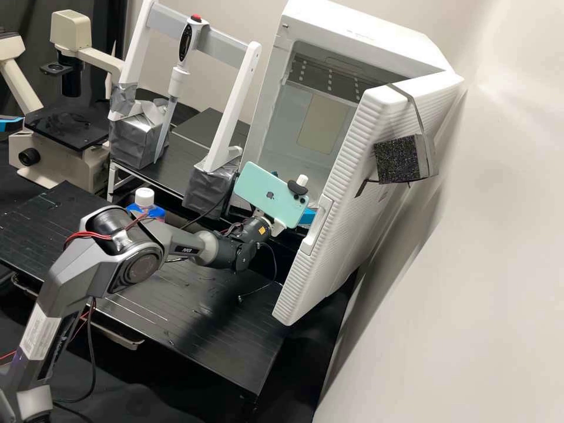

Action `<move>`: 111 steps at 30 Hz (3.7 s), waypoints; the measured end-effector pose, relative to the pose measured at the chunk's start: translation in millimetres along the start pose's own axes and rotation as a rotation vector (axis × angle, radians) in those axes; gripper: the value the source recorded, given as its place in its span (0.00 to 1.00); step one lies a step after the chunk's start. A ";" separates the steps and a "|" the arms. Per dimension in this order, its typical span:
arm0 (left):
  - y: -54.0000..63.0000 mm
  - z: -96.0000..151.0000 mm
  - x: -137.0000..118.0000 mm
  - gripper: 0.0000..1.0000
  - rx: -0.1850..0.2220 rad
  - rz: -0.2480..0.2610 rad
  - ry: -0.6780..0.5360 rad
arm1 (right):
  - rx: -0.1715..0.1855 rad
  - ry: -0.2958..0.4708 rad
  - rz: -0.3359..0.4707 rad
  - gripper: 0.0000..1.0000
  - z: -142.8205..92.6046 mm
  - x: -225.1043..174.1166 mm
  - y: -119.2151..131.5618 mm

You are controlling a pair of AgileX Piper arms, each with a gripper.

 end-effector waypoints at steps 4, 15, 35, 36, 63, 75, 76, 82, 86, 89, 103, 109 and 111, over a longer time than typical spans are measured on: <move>0.0 0.0 0.0 1.00 0.000 0.000 0.000 | -0.001 -0.013 -0.011 1.00 4.8 9.0 -4.3; 0.0 0.0 0.0 1.00 0.000 0.000 0.000 | -0.013 -0.006 -0.016 1.00 4.9 14.7 -8.4; 0.0 0.0 0.0 1.00 0.000 0.000 0.000 | -0.056 -0.010 -0.011 1.00 12.6 7.0 -18.5; 0.0 0.0 0.0 1.00 0.000 0.000 0.000 | -0.059 -0.008 -0.011 1.00 12.1 7.3 -18.3; 0.0 0.0 0.0 1.00 0.000 0.000 0.000 | -0.062 -0.016 -0.034 0.00 12.8 10.8 -13.9; 0.0 0.0 0.0 1.00 0.000 0.000 0.000 | -0.062 -0.010 -0.047 0.00 12.3 10.8 -15.2; 0.0 0.0 0.0 1.00 0.000 0.000 0.000 | -0.058 -0.010 -0.049 0.00 12.3 10.8 -15.3; 0.0 0.0 0.0 1.00 0.000 0.000 0.000 | -0.045 -0.010 -0.048 0.00 12.3 10.8 -15.3; 0.0 0.0 0.0 1.00 0.000 0.000 0.000 | -0.043 -0.010 -0.048 0.00 12.3 10.8 -15.3; 0.0 0.0 0.0 1.00 0.000 0.000 0.000 | -0.038 -0.009 -0.051 0.00 12.2 10.8 -15.5; 0.0 0.0 0.0 1.00 0.000 0.000 0.000 | -0.022 0.030 -0.052 0.00 -2.8 -0.7 -7.7; 0.0 0.0 0.0 1.00 0.000 0.000 0.000 | -0.013 0.056 -0.036 0.00 -14.2 -8.4 6.2; 0.0 0.0 0.0 1.00 0.000 0.000 0.000 | -0.011 0.063 -0.027 0.00 -15.8 -11.9 10.1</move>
